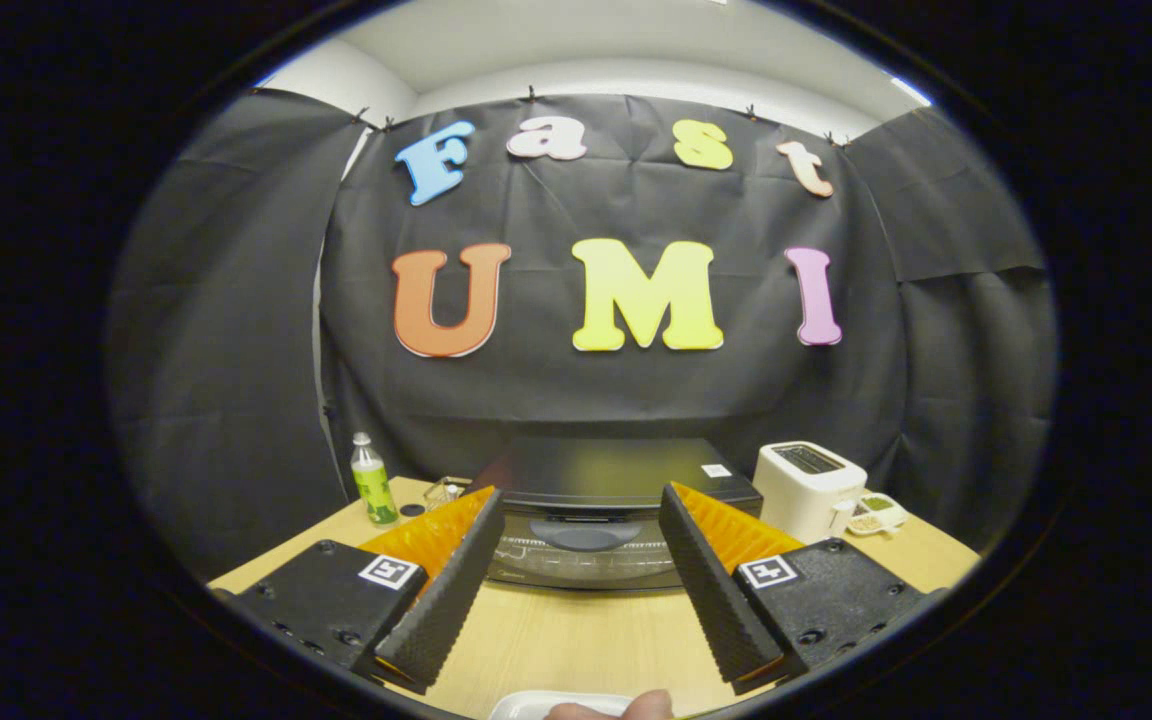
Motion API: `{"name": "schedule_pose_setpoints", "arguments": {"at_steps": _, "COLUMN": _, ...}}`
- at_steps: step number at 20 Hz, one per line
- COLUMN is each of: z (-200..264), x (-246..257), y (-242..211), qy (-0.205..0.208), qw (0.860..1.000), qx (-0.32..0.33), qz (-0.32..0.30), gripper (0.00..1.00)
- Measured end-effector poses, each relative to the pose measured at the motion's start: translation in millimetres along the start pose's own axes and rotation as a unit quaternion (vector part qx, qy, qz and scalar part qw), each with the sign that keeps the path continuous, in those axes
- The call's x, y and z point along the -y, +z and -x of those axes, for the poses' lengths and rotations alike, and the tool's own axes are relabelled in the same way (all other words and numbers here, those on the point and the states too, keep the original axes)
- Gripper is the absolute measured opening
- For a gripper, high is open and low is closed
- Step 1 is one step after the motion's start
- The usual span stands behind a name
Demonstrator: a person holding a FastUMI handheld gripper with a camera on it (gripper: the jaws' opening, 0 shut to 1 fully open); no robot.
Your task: Open the toaster oven, put the food inside, and close the toaster oven door.
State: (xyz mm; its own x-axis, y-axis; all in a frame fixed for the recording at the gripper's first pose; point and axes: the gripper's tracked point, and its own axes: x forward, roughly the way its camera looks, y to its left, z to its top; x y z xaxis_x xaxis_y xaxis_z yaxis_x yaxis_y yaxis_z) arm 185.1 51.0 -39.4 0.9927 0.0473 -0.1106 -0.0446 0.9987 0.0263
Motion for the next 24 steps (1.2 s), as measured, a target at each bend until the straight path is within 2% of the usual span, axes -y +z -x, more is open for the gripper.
{"name": "schedule_pose_setpoints", "arguments": {"at_steps": 5, "z": 75.5, "x": 20.3, "y": 22.7, "qy": -0.012, "qw": 1.000, "qx": 0.022, "qz": -0.006, "gripper": 1.00}}
{"name": "schedule_pose_setpoints", "arguments": {"at_steps": 9, "z": 124.8, "x": 30.8, "y": 15.5, "qy": -0.024, "qw": 0.999, "qx": 0.014, "qz": -0.016, "gripper": 1.00}}
{"name": "schedule_pose_setpoints", "arguments": {"at_steps": 12, "z": 155.3, "x": 22.6, "y": 12.0, "qy": -0.016, "qw": 1.000, "qx": 0.017, "qz": -0.005, "gripper": 1.00}}
{"name": "schedule_pose_setpoints", "arguments": {"at_steps": 16, "z": 178.6, "x": 7.4, "y": -4.4, "qy": -0.009, "qw": 1.000, "qx": 0.010, "qz": 0.006, "gripper": 1.00}}
{"name": "schedule_pose_setpoints", "arguments": {"at_steps": 22, "z": 193.4, "x": -0.2, "y": -20.2, "qy": -0.020, "qw": 0.999, "qx": 0.003, "qz": -0.031, "gripper": 1.00}}
{"name": "schedule_pose_setpoints", "arguments": {"at_steps": 24, "z": 195.4, "x": -4.8, "y": -19.7, "qy": -0.021, "qw": 0.999, "qx": 0.006, "qz": -0.025, "gripper": 1.00}}
